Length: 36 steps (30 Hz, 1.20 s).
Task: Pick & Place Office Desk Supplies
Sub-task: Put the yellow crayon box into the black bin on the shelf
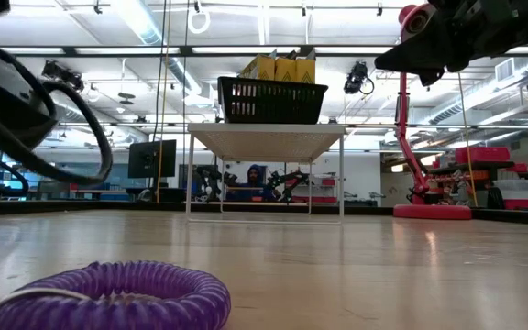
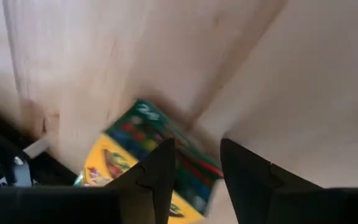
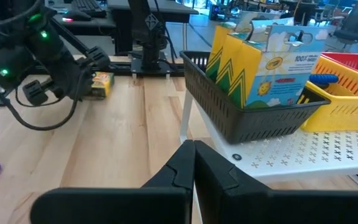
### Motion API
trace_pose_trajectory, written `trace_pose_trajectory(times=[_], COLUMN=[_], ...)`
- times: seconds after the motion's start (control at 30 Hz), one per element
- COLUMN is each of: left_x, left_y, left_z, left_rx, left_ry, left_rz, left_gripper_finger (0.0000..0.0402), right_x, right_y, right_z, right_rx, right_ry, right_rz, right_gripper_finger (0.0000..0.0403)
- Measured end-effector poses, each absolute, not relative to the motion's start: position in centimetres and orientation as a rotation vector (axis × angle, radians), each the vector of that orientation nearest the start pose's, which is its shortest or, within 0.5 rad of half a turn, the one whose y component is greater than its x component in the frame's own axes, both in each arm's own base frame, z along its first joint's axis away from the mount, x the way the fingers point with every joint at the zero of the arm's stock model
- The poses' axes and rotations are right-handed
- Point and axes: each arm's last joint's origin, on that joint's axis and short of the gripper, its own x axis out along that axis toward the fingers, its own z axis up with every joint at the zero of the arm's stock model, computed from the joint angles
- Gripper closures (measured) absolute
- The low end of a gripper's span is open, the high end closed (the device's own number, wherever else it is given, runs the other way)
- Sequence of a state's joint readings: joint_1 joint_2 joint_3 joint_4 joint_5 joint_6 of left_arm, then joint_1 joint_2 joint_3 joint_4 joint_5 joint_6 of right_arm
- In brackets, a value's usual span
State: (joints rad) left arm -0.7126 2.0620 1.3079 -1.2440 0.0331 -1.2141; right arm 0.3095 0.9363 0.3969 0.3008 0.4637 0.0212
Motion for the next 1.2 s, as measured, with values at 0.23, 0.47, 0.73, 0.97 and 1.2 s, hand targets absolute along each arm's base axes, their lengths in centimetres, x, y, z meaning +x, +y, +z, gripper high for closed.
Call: trace_pose_trajectory(times=[0.23, 0.47, 0.73, 0.97, 1.2], left_x=[24.3, 24.3, 24.4, 23.7, 22.9], left_y=[-21.5, -21.4, -21.4, -21.4, -21.3], left_z=[12.7, 12.7, 12.4, 11.7, 11.9], left_rx=[-0.129, -0.108, -0.103, -0.086, -0.033], left_ry=[1.807, 1.804, 1.835, 1.903, 1.977], left_rz=[0.680, 0.668, 0.635, 0.633, 0.647], left_gripper_finger=[0.0267, 0.0267, 0.0267, 0.0270, 0.0356], right_x=[19.0, 19.0, 19.0, 19.0, 19.0], right_y=[4.8, 4.8, 4.8, 4.8, 4.8], right_z=[22.0, 22.0, 22.0, 22.0, 22.0], right_rx=[-0.071, -0.072, -0.072, -0.072, -0.072], right_ry=[0.218, 0.218, 0.218, 0.218, 0.218], right_rz=[-0.152, -0.152, -0.152, -0.152, -0.153], right_gripper_finger=[0.0392, 0.0392, 0.0392, 0.0392, 0.0392])
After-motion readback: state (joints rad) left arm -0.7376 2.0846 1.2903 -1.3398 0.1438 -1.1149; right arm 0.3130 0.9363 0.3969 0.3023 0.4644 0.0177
